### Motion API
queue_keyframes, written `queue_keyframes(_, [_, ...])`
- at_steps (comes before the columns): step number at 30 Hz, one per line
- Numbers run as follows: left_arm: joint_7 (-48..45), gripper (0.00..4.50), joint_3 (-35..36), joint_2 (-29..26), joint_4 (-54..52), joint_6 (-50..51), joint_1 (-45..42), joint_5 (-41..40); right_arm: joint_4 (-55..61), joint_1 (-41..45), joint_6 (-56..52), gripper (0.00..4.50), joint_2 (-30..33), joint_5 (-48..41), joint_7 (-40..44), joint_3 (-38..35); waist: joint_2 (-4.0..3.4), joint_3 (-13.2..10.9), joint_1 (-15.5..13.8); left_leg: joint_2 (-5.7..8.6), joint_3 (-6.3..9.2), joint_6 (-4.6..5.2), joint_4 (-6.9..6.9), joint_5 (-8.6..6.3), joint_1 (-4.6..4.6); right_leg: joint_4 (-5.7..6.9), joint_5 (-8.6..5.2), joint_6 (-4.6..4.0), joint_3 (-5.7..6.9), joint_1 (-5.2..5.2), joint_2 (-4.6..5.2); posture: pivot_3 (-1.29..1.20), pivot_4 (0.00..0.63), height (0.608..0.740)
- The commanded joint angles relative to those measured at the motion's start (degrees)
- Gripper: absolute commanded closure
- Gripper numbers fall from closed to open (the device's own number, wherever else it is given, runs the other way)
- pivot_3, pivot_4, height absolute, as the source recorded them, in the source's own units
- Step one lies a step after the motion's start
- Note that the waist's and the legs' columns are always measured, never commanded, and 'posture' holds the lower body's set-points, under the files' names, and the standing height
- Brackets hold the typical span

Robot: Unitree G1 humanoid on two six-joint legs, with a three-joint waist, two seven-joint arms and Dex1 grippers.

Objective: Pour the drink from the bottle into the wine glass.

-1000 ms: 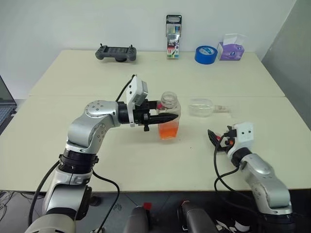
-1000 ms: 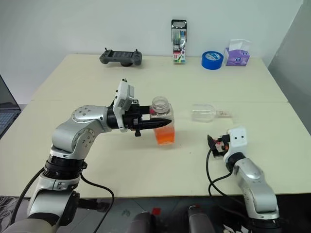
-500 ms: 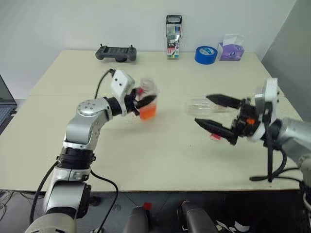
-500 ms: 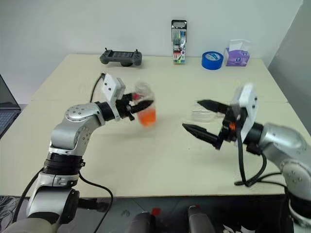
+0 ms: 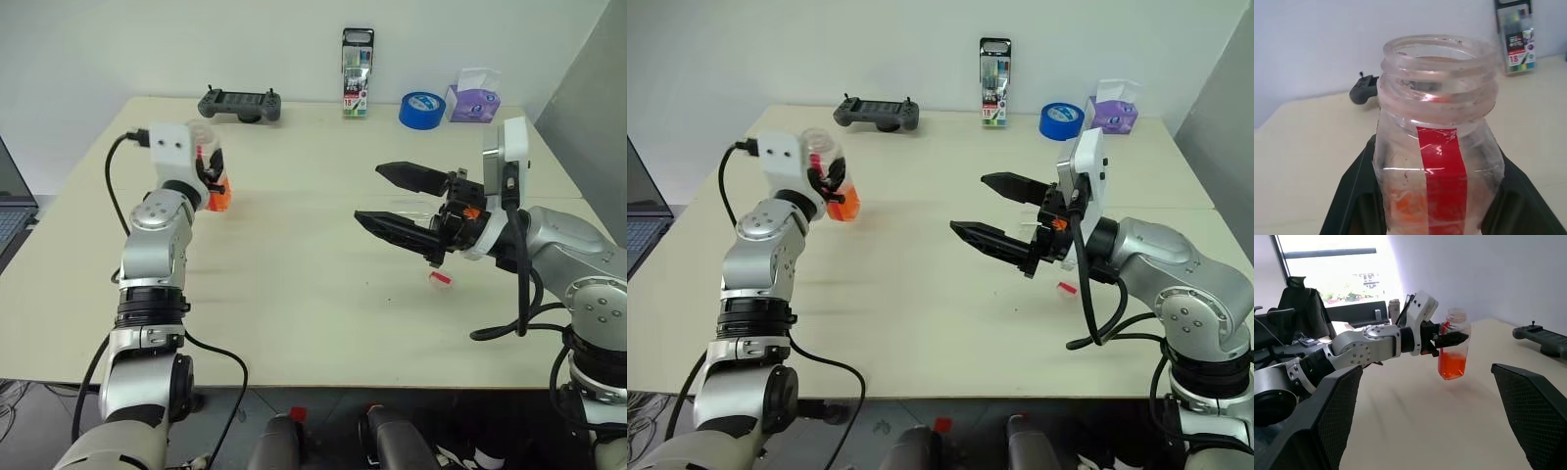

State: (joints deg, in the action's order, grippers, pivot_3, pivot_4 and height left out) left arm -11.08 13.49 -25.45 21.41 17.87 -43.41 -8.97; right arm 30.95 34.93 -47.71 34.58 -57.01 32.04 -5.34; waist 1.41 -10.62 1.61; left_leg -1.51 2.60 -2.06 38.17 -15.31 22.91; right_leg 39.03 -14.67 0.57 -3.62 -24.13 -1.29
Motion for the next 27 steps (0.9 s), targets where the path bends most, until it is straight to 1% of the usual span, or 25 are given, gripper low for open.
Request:
queue_keyframes(1, [-0.8, 2.67, 3.7, 0.6, 0.7, -3.4, -0.4, -3.5, 0.3, 1.6, 0.8, 0.01, -0.3, -0.1, 0.0, -0.4, 0.0, 0.0, 0.0, 0.0, 0.01, 0.0, 0.01, 0.0, 0.0, 0.02, 0.0, 0.0, 0.02, 0.0, 0.0, 0.0, 0.15, 0.74])
queue_keyframes(3, [-2.5, 2.67, 4.4, 0.8, 2.2, -3.5, 0.0, -4.8, 0.1, 1.8, 0.9, 0.01, -0.4, 0.3, -0.1, -0.1, 0.0, 0.0, 0.0, 0.0, 0.05, -0.01, 0.03, 0.01, 0.01, 0.02, 0.01, 0.01, 0.06, 0.01, 0.0, 0.0, 0.15, 0.74])
queue_keyframes(9, [-6.2, 2.67, 2.6, -0.5, 6.0, -5.7, 0.9, -3.7, -0.1, 2.0, 0.9, 0.01, -0.8, 1.3, -0.5, 0.4, 0.0, 0.0, 0.0, 0.01, 0.04, -0.01, 0.02, 0.01, 0.0, 0.02, 0.01, 0.01, 0.07, 0.02, -0.01, 0.0, 0.15, 0.74])
queue_keyframes(16, [-8.2, 2.67, 0.8, -0.8, 8.8, -7.4, 1.1, -2.4, -0.4, 2.0, 0.9, 0.01, -1.2, 2.1, -0.8, 0.3, 0.0, 0.0, 0.0, 0.02, 0.04, 0.0, 0.02, 0.01, -0.05, 0.06, 0.01, 0.0, 0.06, 0.04, -0.01, 0.0, 0.15, 0.74])
queue_keyframes(18, [-8.4, 1.96, 0.9, -0.6, 8.8, -7.3, 1.2, -2.5, -0.3, 1.9, 0.9, 0.0, -1.2, 2.2, -0.9, 0.3, 0.0, 0.0, 0.0, 0.02, 0.05, 0.0, 0.02, 0.02, -0.05, 0.06, 0.01, 0.01, 0.07, 0.04, -0.01, 0.0, 0.15, 0.74])
queue_keyframes(24, [-8.5, 0.11, 1.2, -0.7, 7.4, -6.1, 2.4, -2.9, 0.6, 2.0, 0.1, 0.0, -0.8, 1.2, -1.9, -0.2, 0.0, 0.0, 0.0, 0.02, 0.04, 0.01, 0.02, 0.02, -0.05, 0.06, 0.02, 0.01, 0.06, 0.05, -0.01, 0.0, 0.15, 0.74])
queue_keyframes(25, [-8.4, 0.02, 1.3, -0.8, 6.8, -5.7, 2.8, -2.9, 0.7, 2.1, -0.1, 0.0, -0.7, 1.0, -2.0, -0.4, 0.0, 0.0, 0.0, 0.02, 0.05, 0.01, 0.02, 0.02, -0.06, 0.06, 0.02, 0.01, 0.06, 0.05, -0.01, 0.0, 0.15, 0.74])
queue_keyframes(27, [-8.3, 0.02, 1.4, -0.8, 5.4, -5.0, 3.9, -3.2, 0.8, 2.3, -0.4, 0.0, -0.5, 0.8, -2.3, -0.4, 0.0, 0.0, 0.1, 0.01, 0.05, 0.01, 0.02, 0.02, -0.07, 0.07, 0.02, 0.01, 0.06, 0.05, -0.01, 0.0, 0.15, 0.74])
